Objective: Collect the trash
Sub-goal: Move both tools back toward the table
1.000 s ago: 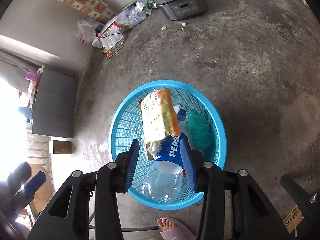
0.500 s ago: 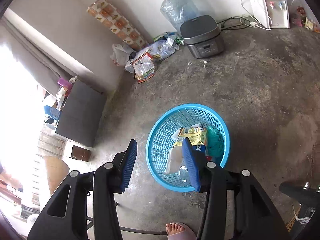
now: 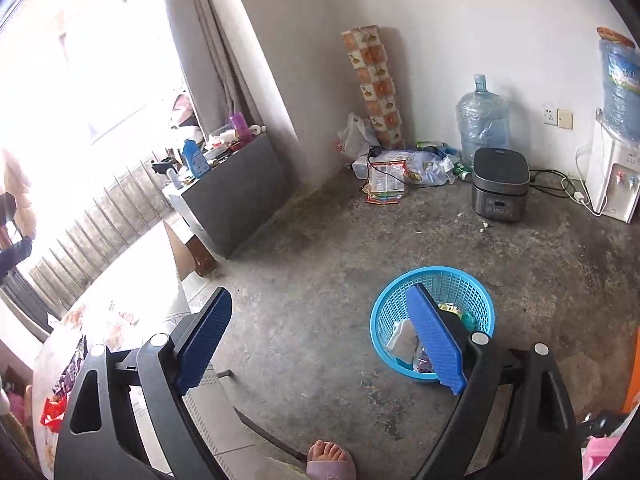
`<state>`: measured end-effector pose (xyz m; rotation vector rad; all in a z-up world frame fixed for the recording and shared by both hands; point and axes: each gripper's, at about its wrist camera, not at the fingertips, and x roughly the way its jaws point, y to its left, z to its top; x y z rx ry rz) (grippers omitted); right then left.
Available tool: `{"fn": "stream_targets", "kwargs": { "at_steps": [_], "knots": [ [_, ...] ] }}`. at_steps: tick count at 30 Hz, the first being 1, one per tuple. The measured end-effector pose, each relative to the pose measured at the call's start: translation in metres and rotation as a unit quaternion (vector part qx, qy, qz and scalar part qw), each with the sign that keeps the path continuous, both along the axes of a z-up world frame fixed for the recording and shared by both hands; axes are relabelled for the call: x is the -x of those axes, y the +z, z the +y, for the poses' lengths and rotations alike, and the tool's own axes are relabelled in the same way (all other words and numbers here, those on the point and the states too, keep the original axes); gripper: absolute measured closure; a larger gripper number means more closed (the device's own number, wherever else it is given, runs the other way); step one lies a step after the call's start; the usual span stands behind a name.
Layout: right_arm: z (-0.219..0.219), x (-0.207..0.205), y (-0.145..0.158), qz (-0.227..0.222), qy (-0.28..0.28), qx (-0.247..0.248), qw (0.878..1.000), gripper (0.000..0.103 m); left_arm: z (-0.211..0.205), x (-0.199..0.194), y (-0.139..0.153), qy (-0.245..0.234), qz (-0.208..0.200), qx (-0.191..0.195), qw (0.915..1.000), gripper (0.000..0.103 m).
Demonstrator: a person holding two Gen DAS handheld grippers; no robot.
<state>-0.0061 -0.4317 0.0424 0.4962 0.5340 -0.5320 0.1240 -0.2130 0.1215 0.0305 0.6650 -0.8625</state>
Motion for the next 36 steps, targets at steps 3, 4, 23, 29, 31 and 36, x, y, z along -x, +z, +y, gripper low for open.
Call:
{"fn": "stream_targets", "kwargs": {
  "at_steps": [3, 4, 23, 29, 31, 36],
  "knots": [
    [0.033, -0.010, 0.009, -0.002, 0.035, 0.018, 0.999, 0.009, 0.041, -0.001, -0.003, 0.034, 0.005, -0.004, 0.9994, 0.009],
    [0.045, -0.014, 0.010, 0.001, 0.045, 0.024, 0.999, 0.009, 0.057, -0.003, -0.004, 0.048, 0.002, -0.007, 0.9988, 0.009],
    [0.138, -0.044, 0.014, 0.012, 0.216, -0.062, 0.974, 0.009, 0.252, -0.001, -0.035, 0.187, 0.005, 0.001, 0.9824, 0.009],
    [0.144, -0.055, 0.012, 0.012, 0.233, -0.087, 0.968, 0.012, 0.280, 0.001, -0.049, 0.195, 0.016, 0.017, 0.9805, 0.009],
    [0.142, -0.060, 0.011, 0.012, 0.236, -0.092, 0.967, 0.014, 0.289, 0.001, -0.057, 0.206, 0.027, 0.018, 0.9781, 0.009],
    [0.143, -0.070, 0.007, 0.017, 0.248, -0.103, 0.963, 0.017, 0.309, -0.003, -0.082, 0.228, 0.070, 0.026, 0.9708, 0.010]
  ]
}}
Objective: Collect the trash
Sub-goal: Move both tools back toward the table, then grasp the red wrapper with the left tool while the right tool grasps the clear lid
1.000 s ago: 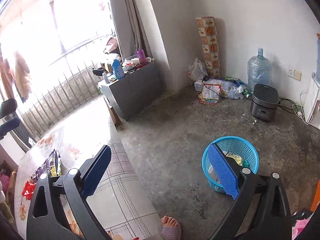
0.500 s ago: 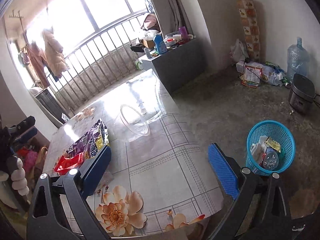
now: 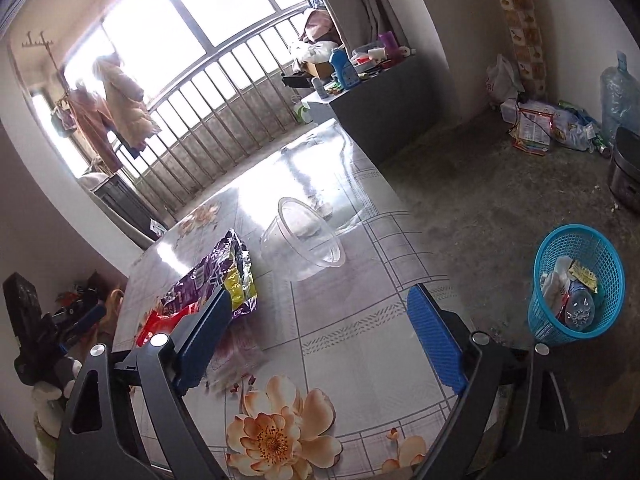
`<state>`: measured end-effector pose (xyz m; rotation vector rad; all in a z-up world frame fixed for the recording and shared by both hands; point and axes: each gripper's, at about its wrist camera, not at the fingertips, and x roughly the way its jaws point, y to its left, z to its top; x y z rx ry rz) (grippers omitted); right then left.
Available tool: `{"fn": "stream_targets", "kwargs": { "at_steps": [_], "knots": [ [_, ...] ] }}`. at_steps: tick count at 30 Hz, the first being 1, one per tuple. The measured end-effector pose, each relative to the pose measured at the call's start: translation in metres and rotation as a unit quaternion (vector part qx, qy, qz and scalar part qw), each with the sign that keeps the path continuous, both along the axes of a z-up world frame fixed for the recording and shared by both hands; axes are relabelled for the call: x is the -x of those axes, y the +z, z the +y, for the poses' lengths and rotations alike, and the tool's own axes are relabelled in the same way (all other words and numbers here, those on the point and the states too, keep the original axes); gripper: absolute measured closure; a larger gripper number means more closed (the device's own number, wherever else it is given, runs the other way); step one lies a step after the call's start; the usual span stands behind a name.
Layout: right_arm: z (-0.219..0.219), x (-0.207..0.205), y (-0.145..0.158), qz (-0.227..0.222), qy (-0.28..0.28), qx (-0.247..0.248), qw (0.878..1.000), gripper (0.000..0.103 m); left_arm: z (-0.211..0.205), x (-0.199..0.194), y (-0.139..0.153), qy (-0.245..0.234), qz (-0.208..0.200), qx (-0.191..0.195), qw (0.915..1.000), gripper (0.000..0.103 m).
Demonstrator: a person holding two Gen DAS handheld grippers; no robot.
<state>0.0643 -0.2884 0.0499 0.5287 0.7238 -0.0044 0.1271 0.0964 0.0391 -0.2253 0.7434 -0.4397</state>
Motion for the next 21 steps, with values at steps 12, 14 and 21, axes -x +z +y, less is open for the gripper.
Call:
{"fn": "stream_targets", "kwargs": {
  "at_steps": [12, 14, 21],
  "knots": [
    [0.011, -0.031, 0.006, 0.009, 0.011, 0.008, 1.000, 0.020, 0.002, -0.010, -0.048, -0.010, 0.048, -0.045, 0.9978, 0.043],
    [0.016, -0.034, 0.005, 0.013, 0.014, 0.014, 1.000, 0.021, -0.001, -0.013, -0.058, -0.010, 0.056, -0.064, 0.9963, 0.048],
    [0.022, -0.043, 0.006, 0.021, 0.011, 0.019, 1.000, 0.023, 0.004, -0.022, -0.077, -0.005, 0.083, -0.067, 0.9943, 0.075]
  ]
}}
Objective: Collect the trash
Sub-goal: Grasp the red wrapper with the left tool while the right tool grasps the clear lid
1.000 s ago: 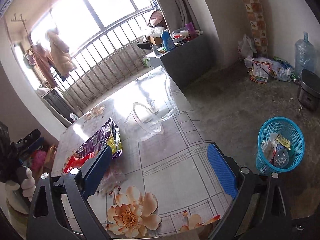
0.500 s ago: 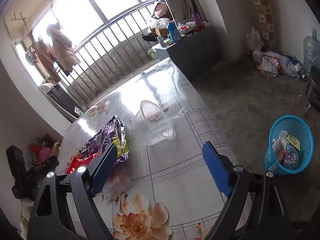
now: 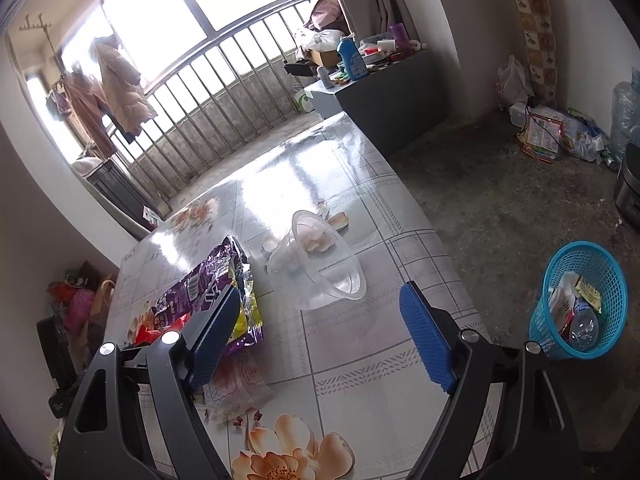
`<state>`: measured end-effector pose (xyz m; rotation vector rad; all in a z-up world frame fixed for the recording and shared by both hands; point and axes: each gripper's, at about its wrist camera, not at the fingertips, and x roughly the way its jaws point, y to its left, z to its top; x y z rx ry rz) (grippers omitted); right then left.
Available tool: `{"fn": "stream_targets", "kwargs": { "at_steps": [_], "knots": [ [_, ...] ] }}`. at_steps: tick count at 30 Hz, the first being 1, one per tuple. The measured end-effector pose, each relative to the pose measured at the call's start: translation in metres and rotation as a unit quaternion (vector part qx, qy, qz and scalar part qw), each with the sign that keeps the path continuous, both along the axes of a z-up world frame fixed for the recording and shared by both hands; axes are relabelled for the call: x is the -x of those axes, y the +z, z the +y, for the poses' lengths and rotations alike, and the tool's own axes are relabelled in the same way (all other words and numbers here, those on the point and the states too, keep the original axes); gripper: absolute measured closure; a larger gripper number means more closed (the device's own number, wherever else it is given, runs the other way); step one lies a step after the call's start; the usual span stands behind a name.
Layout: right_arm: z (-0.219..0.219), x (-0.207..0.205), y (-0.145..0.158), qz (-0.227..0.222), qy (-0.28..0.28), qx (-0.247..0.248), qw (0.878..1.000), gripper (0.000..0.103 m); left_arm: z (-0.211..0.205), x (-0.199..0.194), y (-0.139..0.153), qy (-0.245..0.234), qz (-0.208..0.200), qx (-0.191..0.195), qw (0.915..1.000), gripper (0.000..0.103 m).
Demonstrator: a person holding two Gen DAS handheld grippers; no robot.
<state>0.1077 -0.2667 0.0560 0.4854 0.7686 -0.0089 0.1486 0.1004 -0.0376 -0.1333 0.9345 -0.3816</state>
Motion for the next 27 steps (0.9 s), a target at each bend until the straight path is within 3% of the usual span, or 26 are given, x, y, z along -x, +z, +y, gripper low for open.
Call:
{"fn": "stream_targets", "kwargs": {
  "at_steps": [9, 23, 25, 27],
  "knots": [
    [0.003, -0.009, 0.001, 0.006, -0.008, 0.011, 1.000, 0.024, 0.014, 0.004, -0.001, -0.008, 0.006, 0.032, 0.9994, 0.095],
    [0.008, -0.049, -0.003, 0.003, 0.014, 0.010, 1.000, 0.024, 0.033, 0.020, 0.056, -0.024, -0.054, 0.119, 0.9912, 0.100],
    [0.007, -0.055, -0.012, 0.007, 0.016, 0.008, 1.000, 0.030, 0.035, 0.020, 0.061, -0.023, -0.066, 0.133, 0.9887, 0.100],
    [0.010, -0.062, -0.025, 0.031, 0.021, 0.005, 0.999, 0.045, 0.035, 0.020, 0.063, -0.022, -0.072, 0.148, 0.9862, 0.100]
  ]
}}
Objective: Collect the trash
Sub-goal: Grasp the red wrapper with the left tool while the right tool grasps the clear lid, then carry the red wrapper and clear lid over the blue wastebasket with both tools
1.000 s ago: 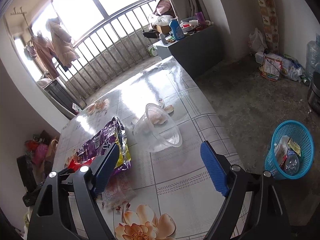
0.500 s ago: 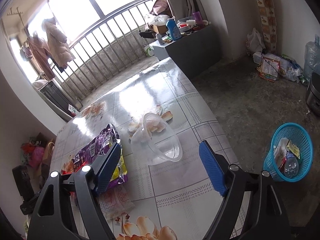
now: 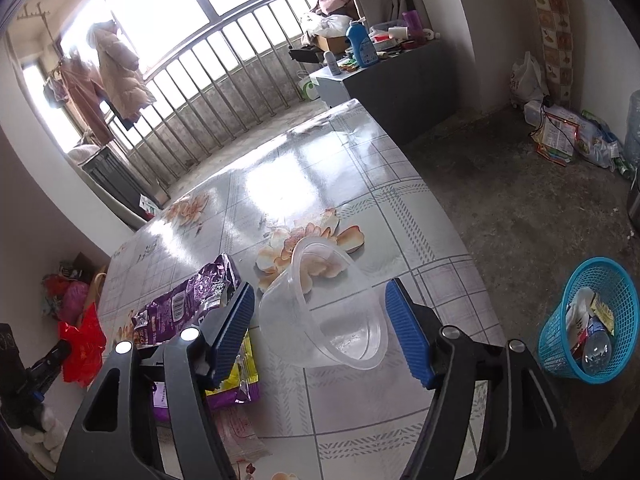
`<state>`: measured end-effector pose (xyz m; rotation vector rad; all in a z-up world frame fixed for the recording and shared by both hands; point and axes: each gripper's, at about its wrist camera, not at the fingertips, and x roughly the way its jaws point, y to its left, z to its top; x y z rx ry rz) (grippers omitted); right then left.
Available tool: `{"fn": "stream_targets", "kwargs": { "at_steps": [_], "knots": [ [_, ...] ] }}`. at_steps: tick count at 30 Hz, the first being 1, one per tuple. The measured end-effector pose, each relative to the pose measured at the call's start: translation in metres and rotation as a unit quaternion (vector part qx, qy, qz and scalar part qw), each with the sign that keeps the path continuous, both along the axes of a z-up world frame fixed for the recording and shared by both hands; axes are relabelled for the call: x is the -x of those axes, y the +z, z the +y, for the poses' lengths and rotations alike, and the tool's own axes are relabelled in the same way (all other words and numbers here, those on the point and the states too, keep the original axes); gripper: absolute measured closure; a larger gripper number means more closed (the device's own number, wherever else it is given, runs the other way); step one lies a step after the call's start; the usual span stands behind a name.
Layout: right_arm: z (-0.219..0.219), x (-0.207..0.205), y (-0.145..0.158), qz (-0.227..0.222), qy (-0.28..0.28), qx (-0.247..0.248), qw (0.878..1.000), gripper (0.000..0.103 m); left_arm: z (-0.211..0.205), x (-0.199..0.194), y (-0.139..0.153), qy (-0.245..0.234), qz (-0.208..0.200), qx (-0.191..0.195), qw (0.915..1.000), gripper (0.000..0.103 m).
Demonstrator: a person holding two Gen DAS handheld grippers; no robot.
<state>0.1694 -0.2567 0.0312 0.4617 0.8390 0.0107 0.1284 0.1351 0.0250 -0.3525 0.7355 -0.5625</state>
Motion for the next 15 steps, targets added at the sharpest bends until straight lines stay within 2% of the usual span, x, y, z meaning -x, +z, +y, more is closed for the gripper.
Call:
{"fn": "stream_targets", "kwargs": {
  "at_steps": [1, 3, 4, 7, 9, 11, 15],
  "knots": [
    [0.001, 0.000, -0.004, 0.002, 0.003, -0.005, 1.000, 0.047, -0.001, -0.001, 0.000, 0.001, 0.000, 0.004, 1.0000, 0.100],
    [0.005, 0.004, -0.004, -0.007, 0.007, -0.021, 1.000, 0.062, -0.005, -0.004, 0.000, 0.001, 0.003, 0.005, 1.0000, 0.100],
    [0.007, 0.007, -0.003, -0.010, 0.005, -0.019, 1.000, 0.064, -0.007, -0.005, 0.000, 0.000, 0.003, 0.000, 1.0000, 0.100],
    [0.012, 0.014, -0.001, -0.017, 0.006, -0.022, 1.000, 0.078, -0.017, -0.007, 0.002, 0.003, -0.008, -0.025, 0.9997, 0.100],
    [0.012, 0.021, 0.000, -0.020, 0.007, -0.032, 0.999, 0.092, -0.021, -0.007, 0.004, 0.008, -0.018, -0.038, 0.9991, 0.100],
    [0.013, 0.029, 0.003, -0.024, 0.005, -0.033, 0.999, 0.096, -0.030, -0.007, 0.005, 0.008, -0.029, -0.052, 0.9982, 0.101],
    [0.013, 0.045, 0.006, -0.028, 0.008, -0.043, 0.999, 0.097, -0.054, -0.011, 0.001, -0.004, -0.027, -0.090, 0.9956, 0.101]
  ]
}}
